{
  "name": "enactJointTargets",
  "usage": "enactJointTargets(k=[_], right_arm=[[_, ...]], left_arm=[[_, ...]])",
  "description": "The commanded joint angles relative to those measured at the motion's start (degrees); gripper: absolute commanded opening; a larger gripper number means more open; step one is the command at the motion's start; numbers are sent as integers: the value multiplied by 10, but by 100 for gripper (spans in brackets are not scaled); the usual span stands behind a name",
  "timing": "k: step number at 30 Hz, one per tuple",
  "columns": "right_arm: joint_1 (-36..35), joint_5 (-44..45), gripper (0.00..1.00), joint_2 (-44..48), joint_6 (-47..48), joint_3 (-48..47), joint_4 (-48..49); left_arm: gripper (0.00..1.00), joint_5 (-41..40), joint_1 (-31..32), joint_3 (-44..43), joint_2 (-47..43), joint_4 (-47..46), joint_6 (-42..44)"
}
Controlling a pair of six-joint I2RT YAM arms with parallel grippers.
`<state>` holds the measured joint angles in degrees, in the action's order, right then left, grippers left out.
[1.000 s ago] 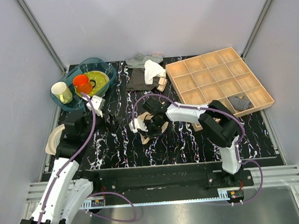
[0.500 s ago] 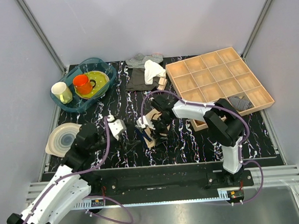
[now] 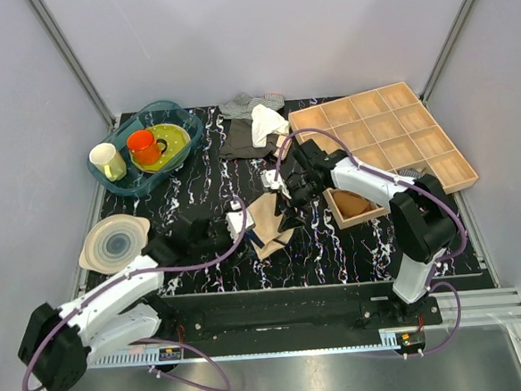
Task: Roll the underwear
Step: Fold the underwear at the center of the board.
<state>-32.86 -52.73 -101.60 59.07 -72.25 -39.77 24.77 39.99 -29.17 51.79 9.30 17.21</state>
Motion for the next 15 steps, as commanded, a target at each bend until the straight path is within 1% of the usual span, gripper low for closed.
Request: enactJointTargets(k=[1,4,5,7,8,11,15], right_arm=[[13,-40,63,11,-34,-12,-6],[31,-53,62,11,-62,-25,-6],[35,-54,62,12,-64,-25,-6],[41,-54,62,19,-65,-25,-6],[43,-55,62,22,-65,-24,-6],[50,-59,62,25,-68,-23,-6],[55,-60,62,23,-71,-24,-7]], left_arm=[[68,-17,20,-47,77,-60,7],[68,-46,49,-76,130,-63,25],[67,-56,56,-84,161,-61,34],[64,-91,69,-110,196,-50,42],[60,-100,73,-119,227,-44,48],[54,-129,82,-154,268,-15,58],[50,-160,98,-179,314,12,64]])
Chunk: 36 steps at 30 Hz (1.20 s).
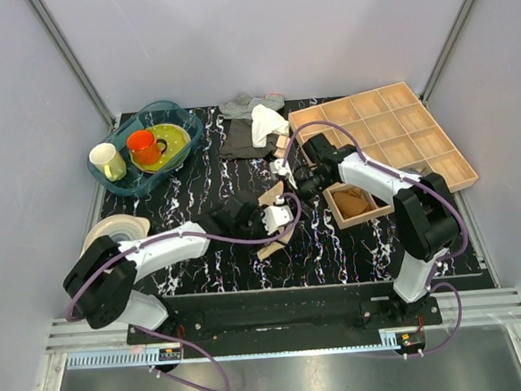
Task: Roll the underwear
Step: Fold the underwear at the center of the board.
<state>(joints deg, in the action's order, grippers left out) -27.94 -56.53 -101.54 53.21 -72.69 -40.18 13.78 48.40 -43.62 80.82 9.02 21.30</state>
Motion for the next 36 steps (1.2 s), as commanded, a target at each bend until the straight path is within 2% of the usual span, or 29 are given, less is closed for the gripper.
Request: enactJointTargets(k=[1,9,16,24,36], right_arm=[[7,-23,62,22,-14,-19,-3],[15,-24,62,18,-18,-20,-2],[18,-30,62,13,-22,-20,-4],[18,-30,61,11,-24,-22,-7],[22,-25,61,7,-22,-22,-9]], left_arm=[[50,-55,18,-34,28,14,23],[49,-88,40,-40,61,21,24],[33,-135,46,-63,82,46,27],[0,-133,46,-74,73,66,26],[0,-113,46,-80,-21,122,32]])
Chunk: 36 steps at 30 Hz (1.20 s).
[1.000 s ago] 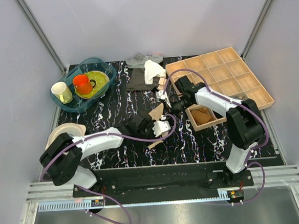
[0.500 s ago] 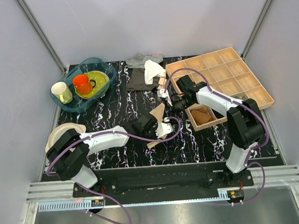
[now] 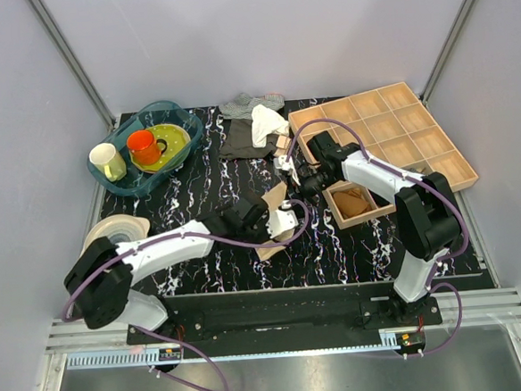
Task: Roll the underwear
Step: Fold the underwear at the center of the board.
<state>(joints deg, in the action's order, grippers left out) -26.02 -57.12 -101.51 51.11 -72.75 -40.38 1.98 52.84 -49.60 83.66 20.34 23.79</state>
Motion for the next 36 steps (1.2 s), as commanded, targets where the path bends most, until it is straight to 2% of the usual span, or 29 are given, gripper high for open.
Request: enactJointTargets(k=[1,9,17,18,22,27,28,30,31,33,34,36], right_arm=[[4,-19,61,5,-1,-22,-8],[4,-9,61,1,3,-22,-11],[5,18,61,-6,20,-23,-21],[5,24,61,-7,22,-23,-22],[5,42,62,-4,45,-19,-32],[5,47,65,25,138,5,-58],[5,44,66,32,189,18,-63],[5,32,74,46,259,32,-87],[5,21,77,50,325,46,-101],[4,11,85,54,380,57,-113],[-1,11,86,51,423,58,-123],[-14,22,86,37,436,53,-124]], left_arm=[[0,10,2,-16,-57,8,8],[2,65,2,16,-61,0,-12],[21,118,2,3,-2,-3,-67],[26,116,2,-3,6,2,-73],[36,109,-8,-22,-2,18,-105],[50,87,-19,3,-81,-3,-124],[58,67,-20,15,-100,-28,-121],[65,49,-22,63,-168,-58,-105],[75,35,-21,78,-189,-92,-100],[86,29,-29,127,-251,-147,-86],[95,27,-32,143,-270,-164,-83],[99,32,-39,177,-305,-201,-71]])
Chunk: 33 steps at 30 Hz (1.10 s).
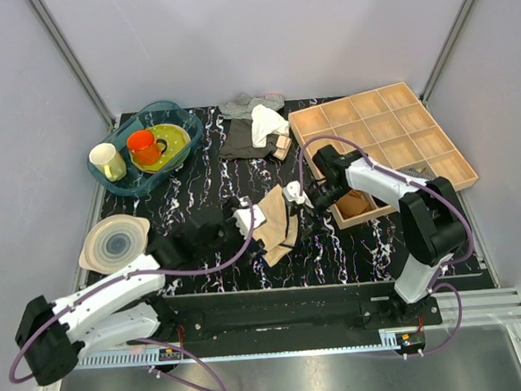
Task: Roll the underwear
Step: Fold the underwear at the center of the board.
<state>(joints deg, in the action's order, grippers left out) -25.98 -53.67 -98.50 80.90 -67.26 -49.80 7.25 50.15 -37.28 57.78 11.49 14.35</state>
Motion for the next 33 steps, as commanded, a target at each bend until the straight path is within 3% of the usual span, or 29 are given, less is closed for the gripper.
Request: enactJointTargets(k=[1,8,19,26,33], right_arm=[[-27,5,86,1,145,-10,-28],[-104,96,84,-40,159,-2,25],[-144,152,72,-65,130,42,110],[-154,175,54,-78,94,44,128],[-154,171,25,-85,33,21,97]], left_arm=[[99,-13,-13,57,-50,-113,25],[91,11,-8,42,-30,-81,58],[94,-17,-7,55,-159,-11,120],[99,20,-8,62,-147,-43,74],[99,-8,-8,90,-198,-99,33]])
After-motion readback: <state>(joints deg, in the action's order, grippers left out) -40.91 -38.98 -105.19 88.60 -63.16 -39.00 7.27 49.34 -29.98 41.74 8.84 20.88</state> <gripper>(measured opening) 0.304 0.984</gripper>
